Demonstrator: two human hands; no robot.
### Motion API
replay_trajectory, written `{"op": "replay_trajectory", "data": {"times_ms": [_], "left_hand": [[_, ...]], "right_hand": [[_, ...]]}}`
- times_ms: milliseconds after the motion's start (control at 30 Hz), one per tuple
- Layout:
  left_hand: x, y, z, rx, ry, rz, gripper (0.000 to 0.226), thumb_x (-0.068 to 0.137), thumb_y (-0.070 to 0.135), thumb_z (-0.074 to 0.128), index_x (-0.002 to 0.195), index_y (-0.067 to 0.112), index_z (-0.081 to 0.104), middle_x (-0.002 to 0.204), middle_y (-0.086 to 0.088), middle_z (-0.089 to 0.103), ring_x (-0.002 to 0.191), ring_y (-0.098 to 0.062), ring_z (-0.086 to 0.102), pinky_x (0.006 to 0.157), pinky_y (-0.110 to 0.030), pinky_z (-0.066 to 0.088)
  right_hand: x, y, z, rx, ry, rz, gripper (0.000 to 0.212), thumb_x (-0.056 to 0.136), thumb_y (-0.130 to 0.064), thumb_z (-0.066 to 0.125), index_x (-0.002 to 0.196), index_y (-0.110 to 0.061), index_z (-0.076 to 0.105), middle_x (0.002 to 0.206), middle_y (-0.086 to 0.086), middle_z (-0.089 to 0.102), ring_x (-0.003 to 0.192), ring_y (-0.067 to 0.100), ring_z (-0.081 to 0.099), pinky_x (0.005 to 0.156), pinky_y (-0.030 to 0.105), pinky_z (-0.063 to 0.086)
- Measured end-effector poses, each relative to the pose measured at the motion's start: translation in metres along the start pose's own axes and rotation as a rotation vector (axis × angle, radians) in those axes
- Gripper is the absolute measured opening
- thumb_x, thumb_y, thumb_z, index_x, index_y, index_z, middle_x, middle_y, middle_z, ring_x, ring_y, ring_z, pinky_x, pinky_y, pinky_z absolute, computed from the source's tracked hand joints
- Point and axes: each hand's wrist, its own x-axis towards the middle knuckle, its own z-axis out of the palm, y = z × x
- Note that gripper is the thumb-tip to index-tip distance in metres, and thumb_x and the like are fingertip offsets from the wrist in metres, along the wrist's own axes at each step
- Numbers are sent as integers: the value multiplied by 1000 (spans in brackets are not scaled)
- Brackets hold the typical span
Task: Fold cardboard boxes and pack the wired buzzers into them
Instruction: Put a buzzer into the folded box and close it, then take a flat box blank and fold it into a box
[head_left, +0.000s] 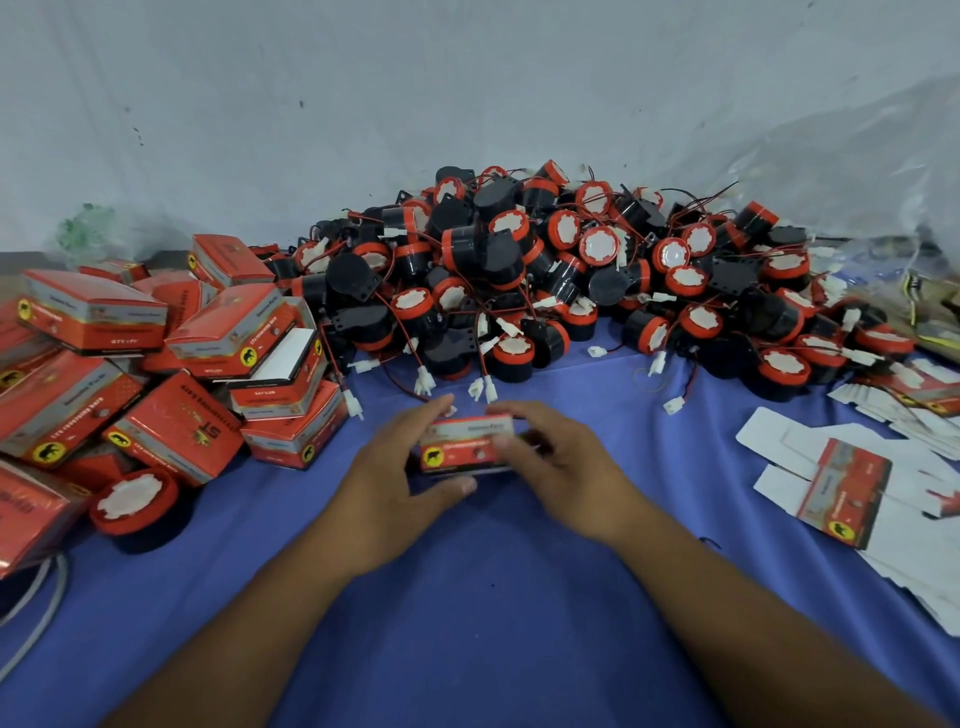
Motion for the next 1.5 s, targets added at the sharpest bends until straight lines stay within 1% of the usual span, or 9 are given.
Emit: {"op": "replay_trajectory", "data": {"times_ms": [133, 300, 467, 633, 833, 1000, 1200, 1333, 1500], "left_hand": [[-1, 0, 4, 47, -24, -9, 63, 83, 47, 71, 139, 38, 42, 125, 25, 56, 111, 1, 56, 93, -21, 50], [-2, 1, 1, -118, 13, -66, 64, 82, 48, 66, 138, 35, 39, 121, 19, 61, 103, -7, 64, 87, -32, 55], [3, 0, 3, -89, 170, -134, 60, 93, 33, 65, 139, 43, 27, 121, 28, 55, 81, -5, 61, 68, -16, 50], [6, -7, -2, -142, 264, -236, 40, 98, 20, 60, 131, 35, 44, 107, 17, 62, 76, -7, 61, 63, -21, 51], [7, -7, -1, -59, 257, -222, 12, 95, 14, 57, 85, 19, 61, 68, 11, 56, 61, 5, 53, 59, -10, 36], [5, -7, -7, -4, 218, -226, 39, 90, 3, 59, 69, 34, 48, 66, 15, 52, 61, 8, 54, 61, -8, 41], [4, -7, -3, -75, 208, -107, 9, 97, 14, 57, 94, 14, 66, 83, -1, 67, 75, -14, 59, 71, -32, 48], [3, -8, -2, -116, 200, -117, 9, 98, 18, 58, 95, 17, 67, 82, -4, 67, 74, -19, 60, 71, -37, 49], [4, -7, -2, -161, 194, -160, 12, 98, 22, 59, 94, 31, 64, 83, 0, 67, 74, -16, 60, 69, -32, 50]], "right_hand": [[2, 2, -11, 181, 1, 102, 18, 101, -46, 50, 112, -42, 64, 97, -23, 70, 80, -3, 63, 69, 13, 48], [3, 3, -8, 211, -93, 122, 40, 81, -54, 74, 117, -39, 62, 108, 2, 71, 96, 40, 64, 83, 57, 54], [8, -3, -1, 297, 185, 231, 36, 79, -53, 76, 102, -27, 64, 92, -6, 71, 64, 15, 67, 53, 25, 51], [49, -45, 22, 346, 325, 204, 39, 86, -41, 75, 107, -12, 58, 96, 15, 65, 64, 20, 66, 53, 34, 57], [125, -127, 80, 352, 169, 14, 29, 90, -34, 73, 115, -39, 58, 96, -23, 62, 90, 0, 64, 82, 35, 58], [130, -130, 104, 275, -85, -13, 30, 98, -25, 64, 126, -32, 63, 114, -3, 69, 99, 3, 67, 82, 31, 57], [75, -41, 5, -363, 119, 203, 21, 92, -17, 70, 107, -4, 71, 112, 12, 70, 103, 30, 64, 90, 41, 51], [21, 20, -116, -871, 81, 706, 62, 83, -42, 75, 135, -13, 56, 131, 17, 58, 119, 37, 54, 97, 44, 46], [-47, 74, -180, -793, -36, 1008, 91, 78, -59, 75, 146, -7, 46, 146, 19, 50, 131, 37, 49, 109, 46, 39]]}}
